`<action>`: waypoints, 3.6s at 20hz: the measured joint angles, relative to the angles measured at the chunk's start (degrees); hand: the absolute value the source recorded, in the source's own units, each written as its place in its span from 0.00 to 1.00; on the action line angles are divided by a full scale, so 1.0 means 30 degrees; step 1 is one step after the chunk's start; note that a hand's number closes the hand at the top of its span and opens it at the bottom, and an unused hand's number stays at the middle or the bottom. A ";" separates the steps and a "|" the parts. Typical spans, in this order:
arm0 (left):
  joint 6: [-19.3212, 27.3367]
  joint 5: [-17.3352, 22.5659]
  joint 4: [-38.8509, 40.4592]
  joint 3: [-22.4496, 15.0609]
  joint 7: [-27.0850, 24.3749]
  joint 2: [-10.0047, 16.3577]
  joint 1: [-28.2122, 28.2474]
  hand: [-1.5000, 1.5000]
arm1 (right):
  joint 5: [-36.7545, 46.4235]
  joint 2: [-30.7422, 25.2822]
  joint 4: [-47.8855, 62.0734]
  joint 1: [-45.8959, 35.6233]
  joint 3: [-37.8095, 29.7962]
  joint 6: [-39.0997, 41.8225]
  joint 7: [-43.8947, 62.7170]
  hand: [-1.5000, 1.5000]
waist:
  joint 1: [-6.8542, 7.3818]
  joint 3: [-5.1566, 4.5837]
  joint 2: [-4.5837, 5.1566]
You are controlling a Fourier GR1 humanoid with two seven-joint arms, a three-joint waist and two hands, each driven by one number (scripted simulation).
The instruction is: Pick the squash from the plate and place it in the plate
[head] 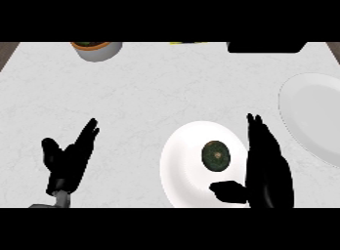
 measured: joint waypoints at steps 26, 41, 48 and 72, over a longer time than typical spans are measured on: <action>-0.0907 -0.0757 -0.0117 0.1042 0.0422 -0.0643 0.0000 0.50 | 0.0696 0.1488 0.6585 -0.1612 -0.0229 -0.1109 -0.0078 0.00 | -0.0051 0.0003 0.0001; -0.1014 -0.1610 0.0321 0.1363 0.0257 -0.1396 -0.0242 0.50 | 0.1570 0.1423 0.9245 -0.2820 -0.0126 -0.0881 -0.0813 1.00 | -0.0088 -0.0038 -0.0121; -0.1277 -0.1693 0.0017 0.1312 -0.0081 -0.1369 -0.0333 0.50 | 0.2867 0.1322 1.1795 -0.6929 -0.5214 -0.1909 0.0650 1.00 | 0.0435 0.0005 0.0364; -0.1429 -0.2034 -0.0117 0.0687 0.0264 -0.1691 -0.0920 0.50 | 1.5706 -0.1313 1.5298 -1.4184 -1.6562 -0.8085 0.2782 1.00 | 0.1382 0.0022 0.0706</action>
